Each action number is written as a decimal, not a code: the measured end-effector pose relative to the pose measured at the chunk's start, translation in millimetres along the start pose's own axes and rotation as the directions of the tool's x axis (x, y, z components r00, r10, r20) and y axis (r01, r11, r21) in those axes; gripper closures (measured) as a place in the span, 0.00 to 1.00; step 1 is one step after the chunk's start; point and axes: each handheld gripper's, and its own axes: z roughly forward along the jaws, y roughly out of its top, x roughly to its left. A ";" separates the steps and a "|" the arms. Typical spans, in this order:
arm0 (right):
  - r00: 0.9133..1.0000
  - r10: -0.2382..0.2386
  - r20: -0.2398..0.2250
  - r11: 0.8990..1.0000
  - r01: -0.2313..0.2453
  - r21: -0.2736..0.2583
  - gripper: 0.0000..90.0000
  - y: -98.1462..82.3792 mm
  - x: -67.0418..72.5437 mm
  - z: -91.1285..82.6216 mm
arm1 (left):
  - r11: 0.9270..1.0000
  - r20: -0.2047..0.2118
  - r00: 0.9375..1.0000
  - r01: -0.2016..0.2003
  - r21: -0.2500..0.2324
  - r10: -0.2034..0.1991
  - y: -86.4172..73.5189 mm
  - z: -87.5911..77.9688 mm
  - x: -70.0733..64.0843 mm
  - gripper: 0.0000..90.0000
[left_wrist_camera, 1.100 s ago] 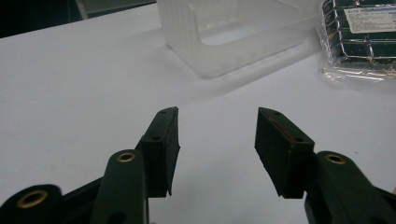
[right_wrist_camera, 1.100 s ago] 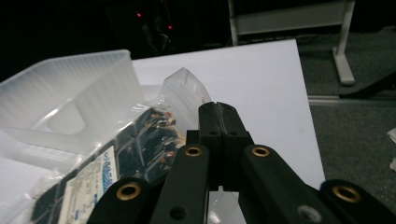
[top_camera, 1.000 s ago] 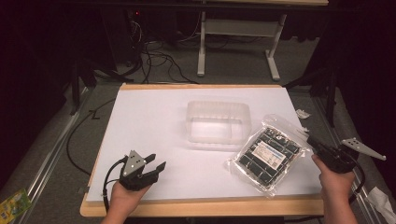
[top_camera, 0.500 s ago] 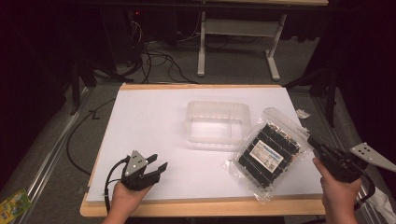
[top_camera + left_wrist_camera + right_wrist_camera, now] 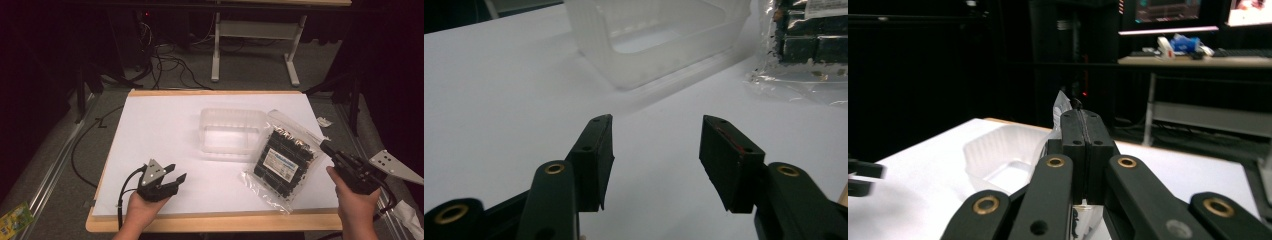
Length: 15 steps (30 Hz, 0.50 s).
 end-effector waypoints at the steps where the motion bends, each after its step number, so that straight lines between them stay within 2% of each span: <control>1: 1.000 -0.010 -0.009 1.000 0.010 -0.007 1.00 1.7 3.0 1.1 | 1.000 0.013 1.000 -0.003 -0.002 0.003 3.4 5.5 -4.2 0.54; 3: 1.000 -0.013 -0.016 1.000 0.012 -0.011 1.00 3.6 6.7 1.6 | 1.000 0.029 1.000 -0.009 -0.002 0.009 7.1 11.4 -9.0 0.55; 5: 0.998 -0.038 -0.048 0.999 0.036 -0.029 1.00 9.0 16.5 2.6 | 0.999 0.072 0.996 -0.045 -0.008 0.046 19.1 31.2 -25.7 0.57; 8: 0.997 -0.049 -0.063 0.998 0.047 -0.038 1.00 12.2 23.6 2.9 | 0.998 0.104 0.993 -0.054 -0.028 0.057 31.9 55.1 -39.9 0.61; 9: 0.997 -0.049 -0.063 0.998 0.047 -0.038 1.00 12.2 23.6 2.9 | 0.998 0.104 0.993 -0.054 -0.028 0.057 31.9 55.1 -39.9 0.62; 10: 0.995 -0.065 -0.069 0.997 0.063 -0.040 1.00 13.2 27.4 3.7 | 0.998 0.108 0.992 -0.064 -0.026 0.067 35.7 64.1 -43.9 0.63; 11: 0.995 -0.073 -0.070 0.997 0.071 -0.038 1.00 13.1 28.5 4.4 | 0.997 0.117 0.990 -0.073 -0.017 0.074 42.1 82.7 -51.2 0.63; 15: 0.995 -0.070 -0.076 0.997 0.067 -0.040 1.00 11.2 28.3 5.3 | 0.998 0.143 0.988 -0.066 -0.005 0.066 49.5 116.2 -60.8 0.64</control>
